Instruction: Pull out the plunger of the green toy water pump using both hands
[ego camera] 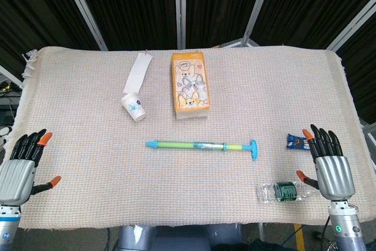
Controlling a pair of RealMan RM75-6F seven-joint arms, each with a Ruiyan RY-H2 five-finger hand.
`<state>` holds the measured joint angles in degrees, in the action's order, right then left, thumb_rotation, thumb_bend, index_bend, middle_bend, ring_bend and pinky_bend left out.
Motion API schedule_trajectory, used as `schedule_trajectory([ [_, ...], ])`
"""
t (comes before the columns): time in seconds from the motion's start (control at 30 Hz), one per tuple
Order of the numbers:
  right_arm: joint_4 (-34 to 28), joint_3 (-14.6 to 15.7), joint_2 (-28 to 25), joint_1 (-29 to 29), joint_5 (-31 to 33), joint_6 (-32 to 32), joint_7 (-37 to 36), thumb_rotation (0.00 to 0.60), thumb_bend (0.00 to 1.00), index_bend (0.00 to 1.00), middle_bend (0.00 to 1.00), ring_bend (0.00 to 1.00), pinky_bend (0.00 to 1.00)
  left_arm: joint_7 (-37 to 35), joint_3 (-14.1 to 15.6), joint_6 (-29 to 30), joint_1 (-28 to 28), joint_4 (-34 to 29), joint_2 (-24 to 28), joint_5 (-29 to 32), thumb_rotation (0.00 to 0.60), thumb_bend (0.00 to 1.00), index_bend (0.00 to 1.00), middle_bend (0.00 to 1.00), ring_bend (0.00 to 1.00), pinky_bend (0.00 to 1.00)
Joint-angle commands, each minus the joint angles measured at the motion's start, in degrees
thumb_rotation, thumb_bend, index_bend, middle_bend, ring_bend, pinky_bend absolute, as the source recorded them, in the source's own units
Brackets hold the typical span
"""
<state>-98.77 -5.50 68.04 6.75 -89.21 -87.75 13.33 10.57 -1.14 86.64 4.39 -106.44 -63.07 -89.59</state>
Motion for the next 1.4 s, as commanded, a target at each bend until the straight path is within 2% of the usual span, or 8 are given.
schedule_trajectory([
  [0.03,0.0,0.1,0.0,0.0,0.0,0.1,0.0,0.600,0.00,0.00,0.00,0.00,0.00,-0.1,0.0,0.1,-0.1,0.0,0.1,0.0,0.600,0.00,0.00,0.00,0.00,0.00],
  [0.27,0.4,0.6,0.3,0.3,0.0,1.1,-0.3,0.600,0.00,0.00,0.01,0.00,0.00,0.3,0.1,0.1,-0.1,-0.2,0.0,-0.1,0.600,0.00,0.00,0.00,0.00,0.00],
  [0.33,0.6,0.6,0.6,0.9,0.2,2.4,-0.5,0.600,0.00,0.00,0.22,0.19,0.00,0.6,0.1,-0.1,0.0,-0.2,-0.1,0.1,0.600,0.00,0.00,0.00,0.00,0.00],
  [0.37,0.6,0.4,0.8,1.5,0.2,3.1,-0.7,0.600,0.00,0.00,0.44,0.42,0.09,0.6,0.0,-0.2,0.1,-0.1,-0.2,0.3,0.600,0.00,0.00,0.00,0.00,0.00],
  [0.4,0.9,0.1,1.2,2.3,0.1,4.0,-0.9,0.600,0.00,0.00,0.67,0.68,0.33,0.7,-0.1,-0.5,0.2,0.0,-0.3,0.5,0.600,0.00,0.00,0.00,0.00,0.00],
  [0.5,2.2,-0.7,2.2,5.4,-0.4,7.9,-1.2,0.600,0.00,0.01,0.96,0.98,0.96,1.0,-0.4,-1.3,0.6,0.2,-0.7,1.4,0.600,0.00,0.00,0.00,0.00,0.00],
  [0.97,6.5,-5.7,9.1,22.3,15.8,35.9,0.9,0.600,0.00,0.34,1.00,1.00,1.00,4.1,-1.7,-4.3,2.3,2.0,-2.9,5.6,0.600,0.00,0.00,0.00,0.00,0.00],
  [1.4,15.0,-6.3,18.4,27.0,25.4,36.7,8.7,0.600,0.18,0.41,1.00,1.00,1.00,4.1,-1.9,-4.6,2.6,2.4,-3.1,6.6,0.600,0.00,0.00,0.00,0.00,0.00],
])
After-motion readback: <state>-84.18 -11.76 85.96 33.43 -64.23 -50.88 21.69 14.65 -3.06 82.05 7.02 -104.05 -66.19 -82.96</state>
